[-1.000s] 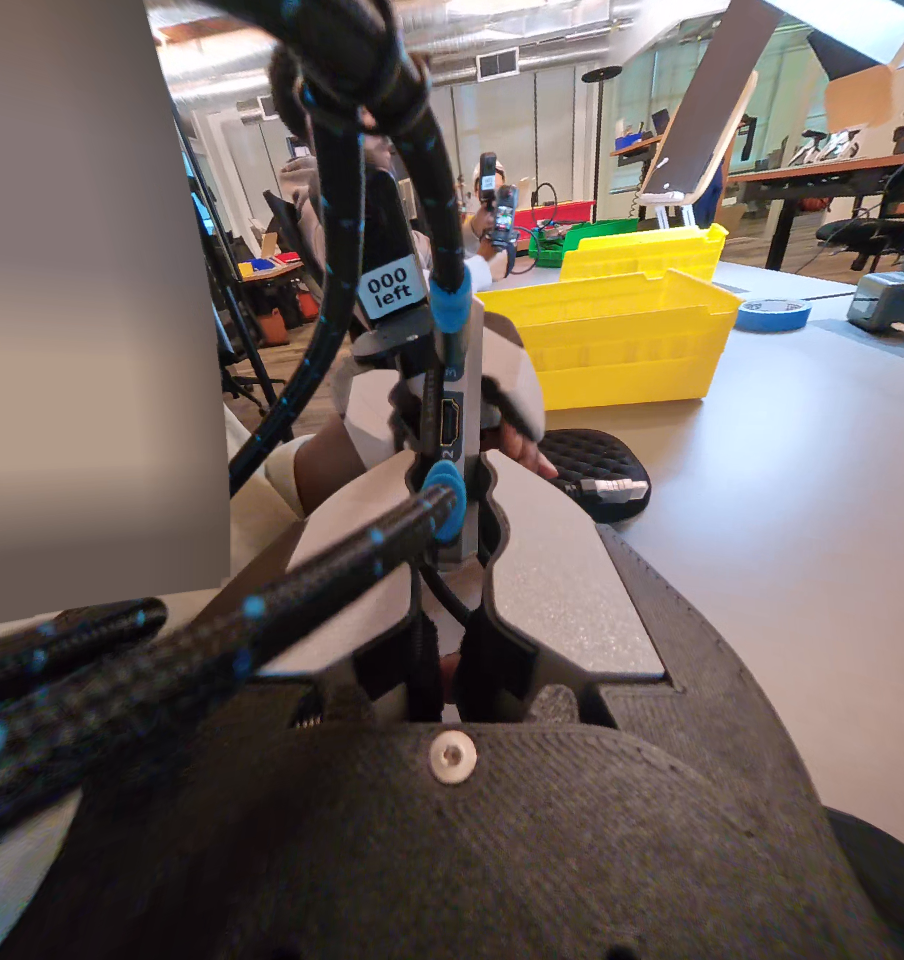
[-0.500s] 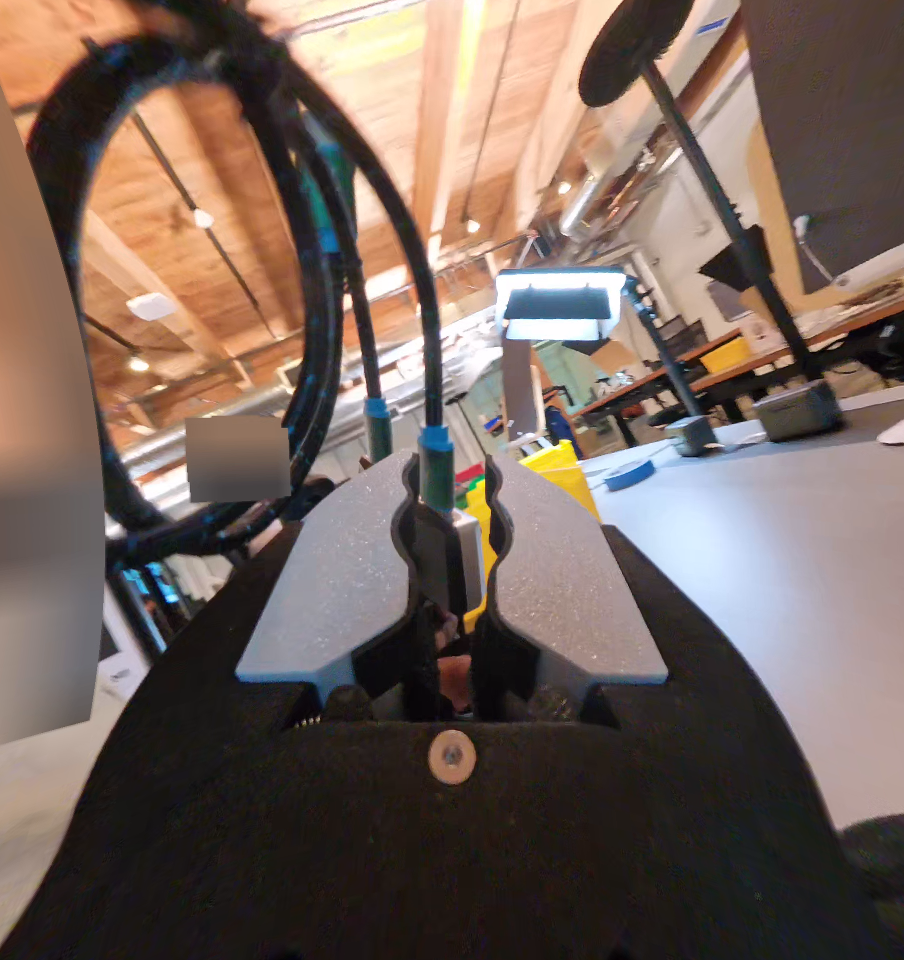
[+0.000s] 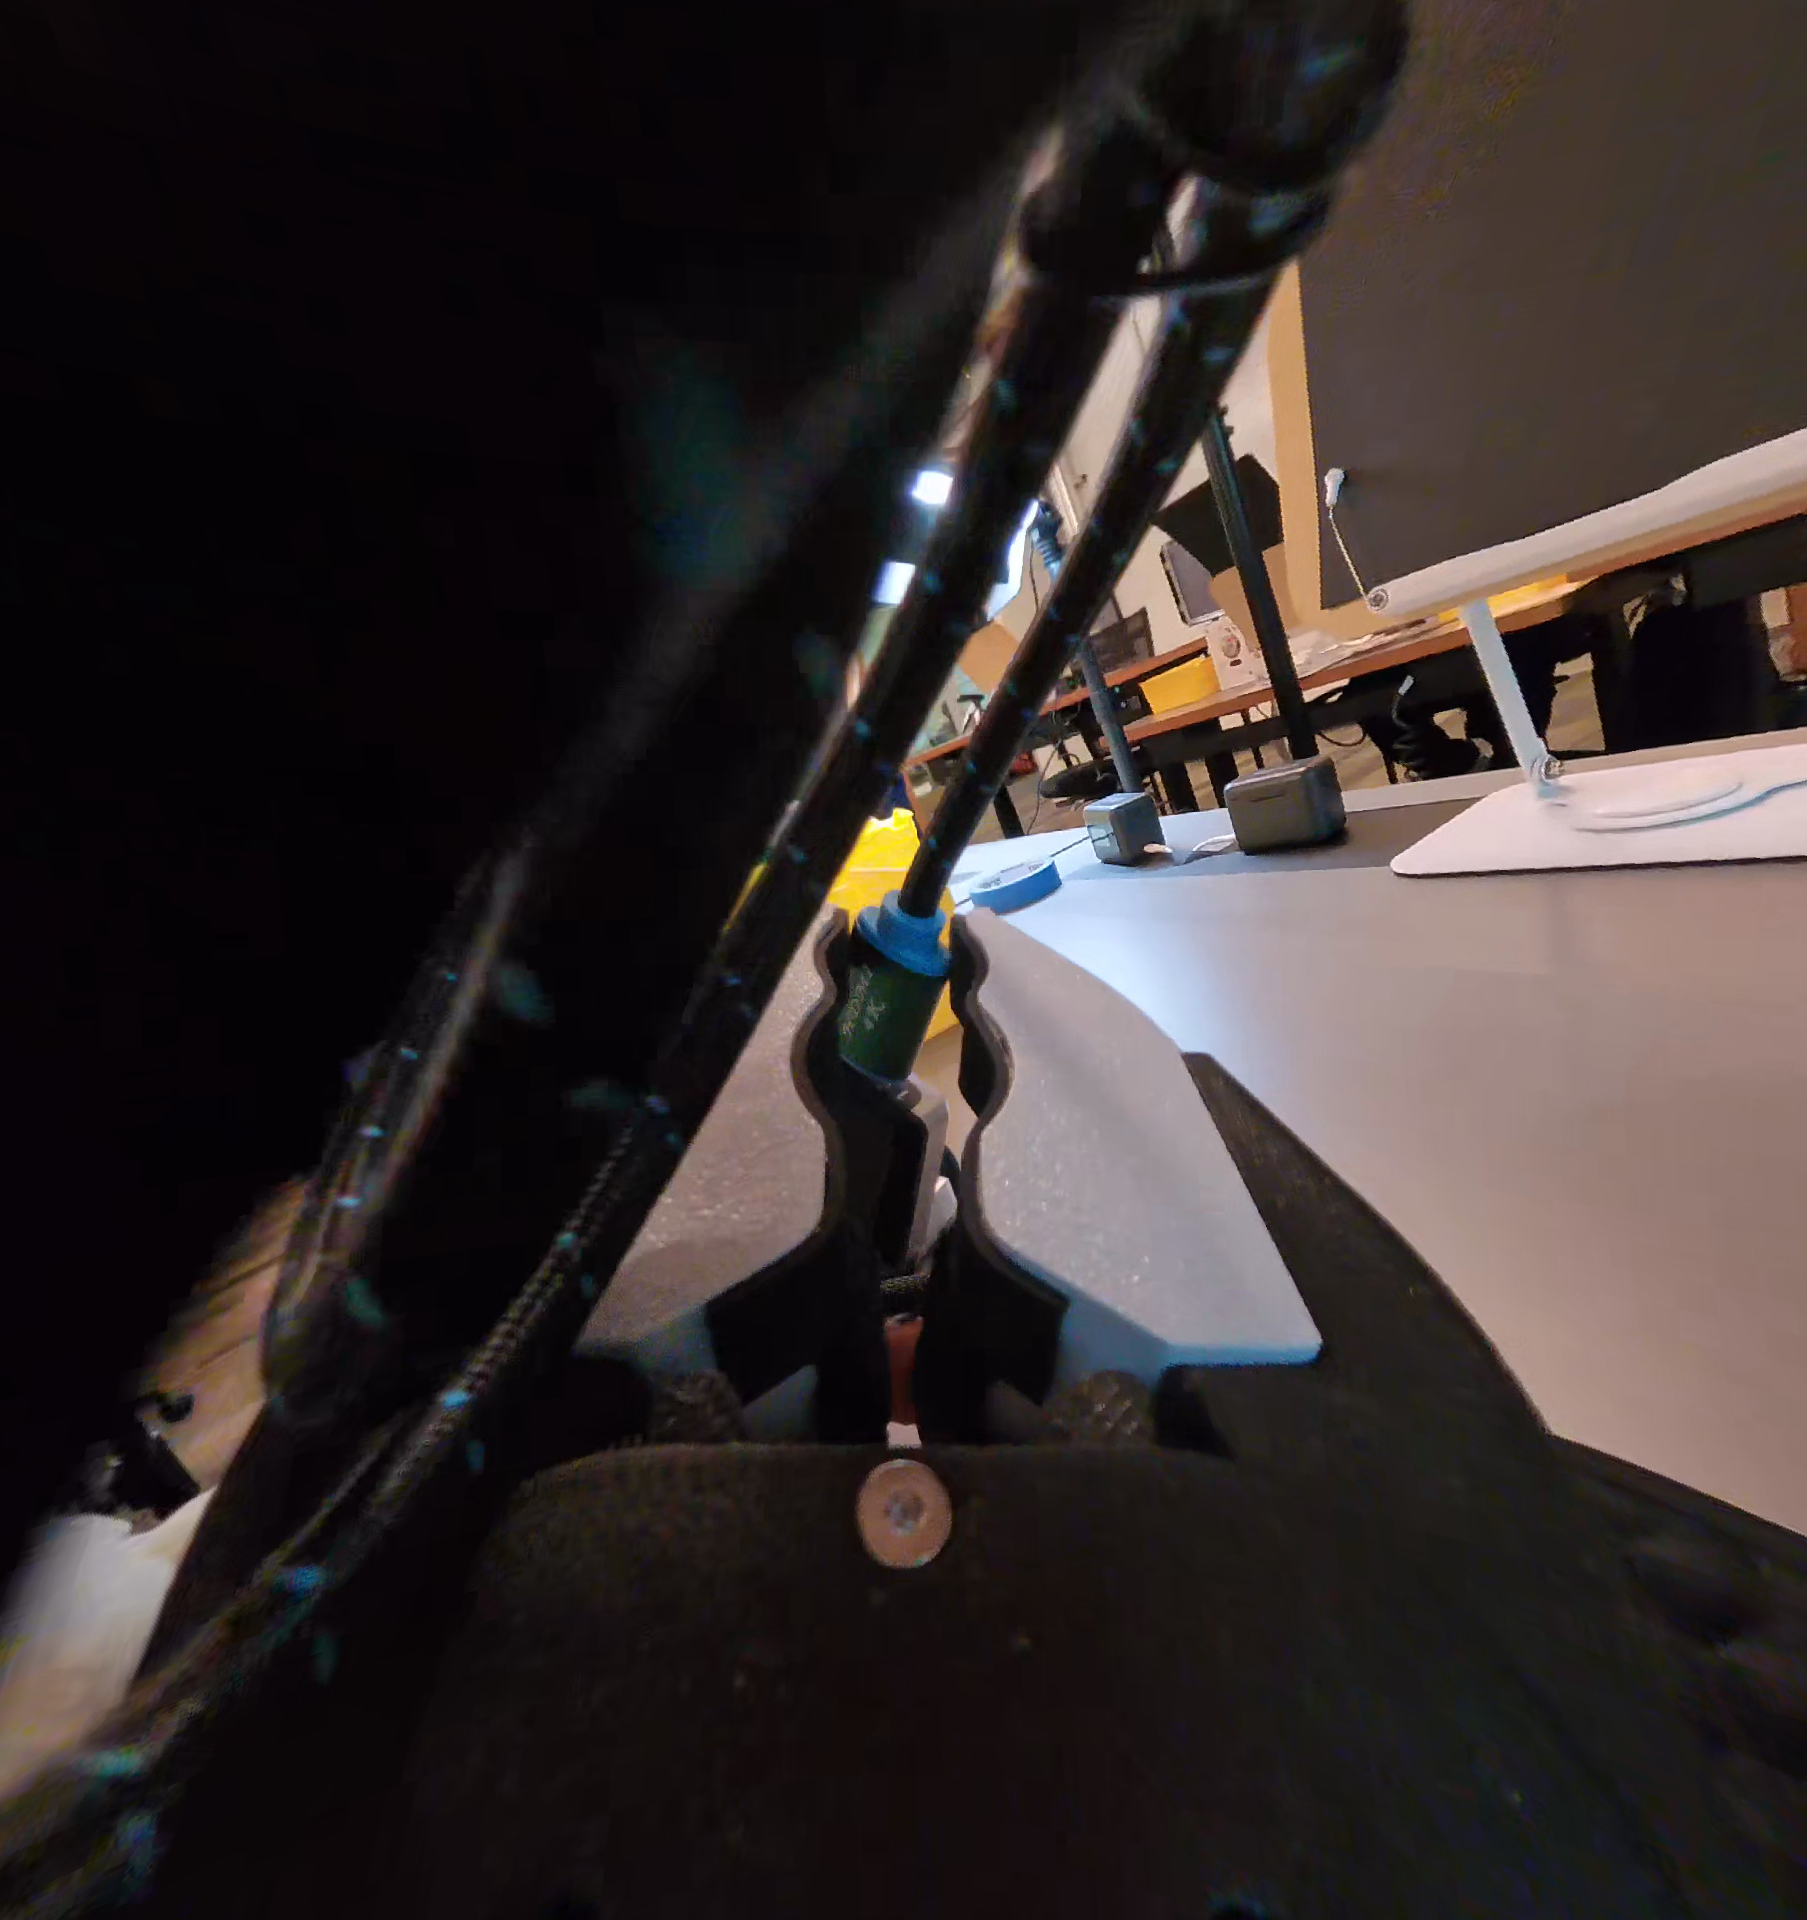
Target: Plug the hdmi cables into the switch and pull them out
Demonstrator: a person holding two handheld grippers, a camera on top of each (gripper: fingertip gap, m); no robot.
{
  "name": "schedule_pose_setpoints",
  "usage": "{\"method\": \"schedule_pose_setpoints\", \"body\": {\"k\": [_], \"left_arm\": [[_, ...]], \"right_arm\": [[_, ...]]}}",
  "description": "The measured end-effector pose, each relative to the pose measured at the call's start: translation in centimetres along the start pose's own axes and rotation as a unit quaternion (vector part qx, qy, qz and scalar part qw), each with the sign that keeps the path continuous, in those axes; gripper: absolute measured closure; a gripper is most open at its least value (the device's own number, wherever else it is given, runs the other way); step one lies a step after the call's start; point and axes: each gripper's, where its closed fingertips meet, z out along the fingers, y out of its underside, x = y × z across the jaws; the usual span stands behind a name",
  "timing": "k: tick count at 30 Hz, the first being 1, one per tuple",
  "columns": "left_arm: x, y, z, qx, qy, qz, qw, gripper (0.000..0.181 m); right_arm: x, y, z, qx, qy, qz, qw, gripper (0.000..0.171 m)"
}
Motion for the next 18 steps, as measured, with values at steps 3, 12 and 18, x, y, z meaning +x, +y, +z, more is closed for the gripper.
{"method": "schedule_pose_setpoints", "body": {"k": [3,12,18], "left_arm": [[0.0,-0.3,-0.3,0.014,0.019,-0.019,1.000,0.158],[-0.5,0.2,-0.6,-0.025,-0.013,0.045,0.999,0.157],[0.6,-0.4,-0.3,0.010,0.026,0.005,1.000,0.158]], "right_arm": [[-0.6,-0.3,0.1,0.014,-0.013,0.009,1.000,0.156],[-0.6,0.2,0.3,-0.015,0.029,-0.109,0.994,0.157],[-1.0,-0.8,-0.3,0.017,-0.028,0.004,0.999,0.158]]}}
